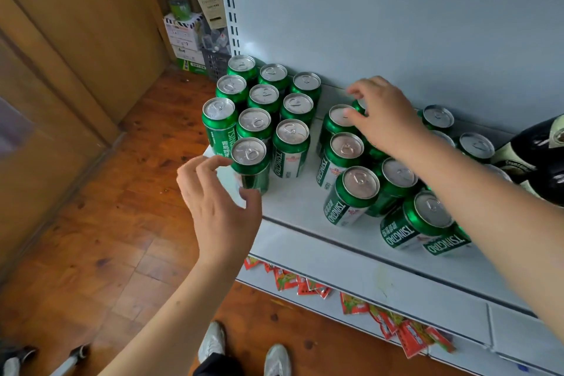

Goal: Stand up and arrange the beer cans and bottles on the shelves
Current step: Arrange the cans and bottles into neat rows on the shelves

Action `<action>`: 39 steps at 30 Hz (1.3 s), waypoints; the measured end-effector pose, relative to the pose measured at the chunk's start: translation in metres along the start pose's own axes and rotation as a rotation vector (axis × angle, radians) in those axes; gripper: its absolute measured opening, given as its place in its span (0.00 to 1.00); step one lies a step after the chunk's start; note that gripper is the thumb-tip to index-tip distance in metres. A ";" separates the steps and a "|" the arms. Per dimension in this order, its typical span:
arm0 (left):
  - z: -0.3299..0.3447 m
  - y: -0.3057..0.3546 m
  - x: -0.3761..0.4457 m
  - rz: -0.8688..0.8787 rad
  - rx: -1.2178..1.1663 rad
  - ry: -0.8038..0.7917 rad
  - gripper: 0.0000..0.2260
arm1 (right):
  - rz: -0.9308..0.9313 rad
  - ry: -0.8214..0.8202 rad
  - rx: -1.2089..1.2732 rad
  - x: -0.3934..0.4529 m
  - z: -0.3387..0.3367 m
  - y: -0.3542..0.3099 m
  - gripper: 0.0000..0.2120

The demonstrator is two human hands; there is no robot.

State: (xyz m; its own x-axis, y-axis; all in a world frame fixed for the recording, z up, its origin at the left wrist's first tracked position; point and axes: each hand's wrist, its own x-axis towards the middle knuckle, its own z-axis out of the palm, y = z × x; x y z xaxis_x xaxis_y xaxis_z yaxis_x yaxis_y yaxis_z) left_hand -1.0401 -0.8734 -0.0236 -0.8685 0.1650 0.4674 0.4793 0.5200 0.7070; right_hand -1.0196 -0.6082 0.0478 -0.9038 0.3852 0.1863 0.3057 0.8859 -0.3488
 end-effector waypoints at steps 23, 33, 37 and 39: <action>0.088 0.075 0.075 0.505 0.362 -0.771 0.31 | -0.124 -0.177 -0.205 0.077 0.012 0.025 0.25; 0.089 0.082 0.118 0.426 0.231 -0.889 0.27 | 0.062 0.080 -0.031 0.008 -0.023 0.023 0.25; 0.107 0.082 0.139 0.423 0.370 -0.820 0.25 | 0.100 0.051 0.029 -0.047 -0.033 0.022 0.19; 0.117 0.079 0.145 0.429 0.416 -0.832 0.23 | 0.052 -0.075 0.078 -0.073 -0.033 0.015 0.22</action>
State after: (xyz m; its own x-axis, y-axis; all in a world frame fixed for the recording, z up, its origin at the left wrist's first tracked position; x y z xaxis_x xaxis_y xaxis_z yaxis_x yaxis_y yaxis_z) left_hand -1.1424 -0.7106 0.0380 -0.5224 0.8526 0.0095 0.8263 0.5035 0.2524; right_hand -0.9392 -0.6143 0.0598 -0.9081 0.4071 0.0982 0.3310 0.8413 -0.4274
